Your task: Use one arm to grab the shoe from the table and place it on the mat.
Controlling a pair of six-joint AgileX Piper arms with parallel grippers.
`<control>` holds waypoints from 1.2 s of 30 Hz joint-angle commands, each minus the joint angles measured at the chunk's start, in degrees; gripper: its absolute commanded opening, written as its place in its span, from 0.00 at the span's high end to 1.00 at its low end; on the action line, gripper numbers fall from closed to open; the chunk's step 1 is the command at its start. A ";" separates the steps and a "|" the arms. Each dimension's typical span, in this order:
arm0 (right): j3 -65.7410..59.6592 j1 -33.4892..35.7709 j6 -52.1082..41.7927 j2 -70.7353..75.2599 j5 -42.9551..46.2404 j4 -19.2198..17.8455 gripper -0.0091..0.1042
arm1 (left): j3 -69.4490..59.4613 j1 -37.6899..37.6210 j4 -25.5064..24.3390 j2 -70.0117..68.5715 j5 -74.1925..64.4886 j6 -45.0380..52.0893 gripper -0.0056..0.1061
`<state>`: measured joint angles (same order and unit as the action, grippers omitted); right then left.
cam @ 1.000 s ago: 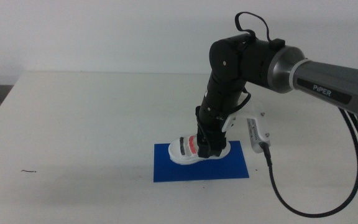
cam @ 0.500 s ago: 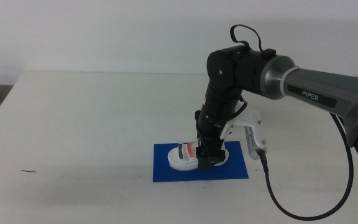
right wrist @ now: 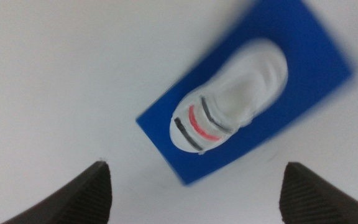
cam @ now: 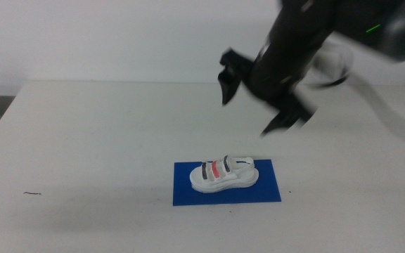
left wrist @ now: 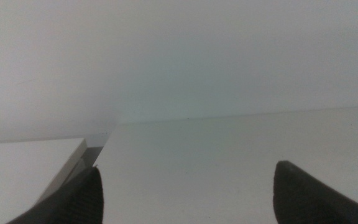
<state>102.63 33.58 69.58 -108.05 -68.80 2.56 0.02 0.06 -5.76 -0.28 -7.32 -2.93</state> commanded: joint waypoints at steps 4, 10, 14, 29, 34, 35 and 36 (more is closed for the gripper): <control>0.02 0.17 -41.95 8.04 -1.17 -1.98 0.10 | -0.02 -0.09 0.23 0.28 0.68 -0.17 0.11; -0.07 -1.12 -49.08 11.87 0.37 -2.56 0.10 | -0.02 -0.09 0.23 0.28 0.68 -0.17 0.11; -4.49 -4.11 -52.01 15.54 -1.17 -7.01 0.10 | -0.02 -0.09 0.23 0.28 0.68 -0.17 0.11; -76.31 -15.79 -62.05 62.82 61.97 -5.46 0.10 | -0.02 -0.09 0.23 0.28 0.68 -0.17 0.11; -91.29 -15.93 -70.80 76.07 77.32 -7.49 0.10 | -0.02 -0.09 0.23 0.28 0.68 -0.17 0.11; -93.34 -15.92 -73.96 78.55 77.33 -7.32 0.10 | -0.02 -0.09 0.23 0.28 0.68 -0.17 0.11; -95.16 -15.92 -76.71 80.88 77.33 -6.22 0.10 | -0.02 -0.09 0.23 0.28 0.68 -0.17 0.11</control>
<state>9.90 18.26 -2.03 -30.40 5.76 -4.09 0.02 0.06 -5.76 -0.28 -7.32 -2.93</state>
